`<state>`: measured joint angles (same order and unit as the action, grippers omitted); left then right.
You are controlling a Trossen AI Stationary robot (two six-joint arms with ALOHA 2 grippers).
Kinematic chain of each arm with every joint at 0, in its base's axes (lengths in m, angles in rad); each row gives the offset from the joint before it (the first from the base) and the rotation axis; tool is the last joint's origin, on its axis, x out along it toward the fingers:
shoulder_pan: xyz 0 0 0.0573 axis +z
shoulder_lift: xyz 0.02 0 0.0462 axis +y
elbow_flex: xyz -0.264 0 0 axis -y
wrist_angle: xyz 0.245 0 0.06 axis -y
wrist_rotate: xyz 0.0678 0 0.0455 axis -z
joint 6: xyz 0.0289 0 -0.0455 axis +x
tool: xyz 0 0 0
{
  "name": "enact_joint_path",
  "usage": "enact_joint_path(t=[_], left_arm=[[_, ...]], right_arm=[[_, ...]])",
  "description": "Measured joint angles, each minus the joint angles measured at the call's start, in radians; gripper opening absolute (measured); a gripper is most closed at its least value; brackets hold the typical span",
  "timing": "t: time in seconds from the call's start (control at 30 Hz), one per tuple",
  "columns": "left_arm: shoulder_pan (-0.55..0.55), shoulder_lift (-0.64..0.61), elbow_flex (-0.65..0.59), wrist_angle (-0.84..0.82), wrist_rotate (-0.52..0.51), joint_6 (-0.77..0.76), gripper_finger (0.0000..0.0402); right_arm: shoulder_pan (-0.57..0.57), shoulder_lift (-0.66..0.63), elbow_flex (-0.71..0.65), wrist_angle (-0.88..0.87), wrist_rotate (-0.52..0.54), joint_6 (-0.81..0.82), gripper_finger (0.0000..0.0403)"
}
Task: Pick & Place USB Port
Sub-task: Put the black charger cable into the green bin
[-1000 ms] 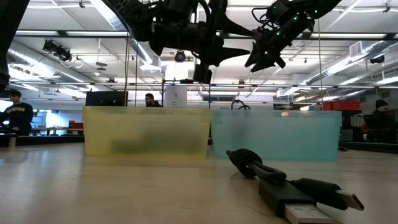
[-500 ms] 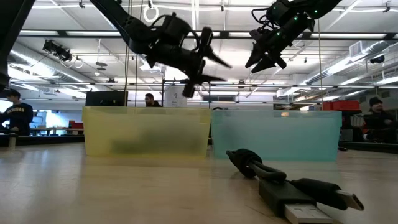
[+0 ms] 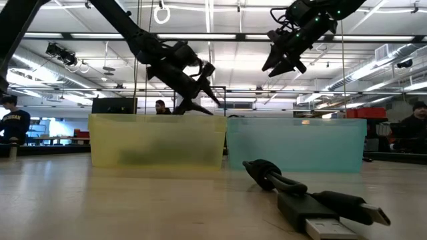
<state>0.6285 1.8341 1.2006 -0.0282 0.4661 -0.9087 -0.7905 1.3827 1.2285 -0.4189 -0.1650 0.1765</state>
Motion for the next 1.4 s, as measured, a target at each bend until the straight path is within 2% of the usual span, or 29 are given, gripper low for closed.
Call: enact_joint_path(t=[0.17, 0.27, 0.5, 0.77, 0.83, 1.4], left_arm=[[-0.011, 0.096, 0.172, -0.295, -0.076, 0.197, 0.0165], [-0.004, 0.145, 0.255, -0.400, -0.094, 0.244, 0.0165], [-0.024, 0.258, 0.379, -0.435, -0.132, 0.231, 0.0165], [-0.066, 0.356, 0.444, -0.466, -0.129, 0.213, 0.0165], [-0.072, 0.362, 0.455, -0.480, -0.179, 0.219, 0.0165], [-0.119, 0.362, 0.464, -0.486, -0.308, 0.213, 0.0165]], right_arm=[[0.017, 0.000, 0.000, 0.047, 0.000, 0.004, 0.0184], [0.020, 0.000, 0.000, 0.051, 0.000, 0.011, 0.0184], [0.020, 0.000, 0.000, 0.050, 0.000, 0.016, 0.0184], [0.020, 0.000, 0.000, 0.051, 0.000, -0.001, 0.0184], [0.020, 0.000, 0.000, 0.051, 0.000, -0.002, 0.0184], [0.020, 0.000, 0.000, 0.050, -0.011, -0.018, 0.0184]])
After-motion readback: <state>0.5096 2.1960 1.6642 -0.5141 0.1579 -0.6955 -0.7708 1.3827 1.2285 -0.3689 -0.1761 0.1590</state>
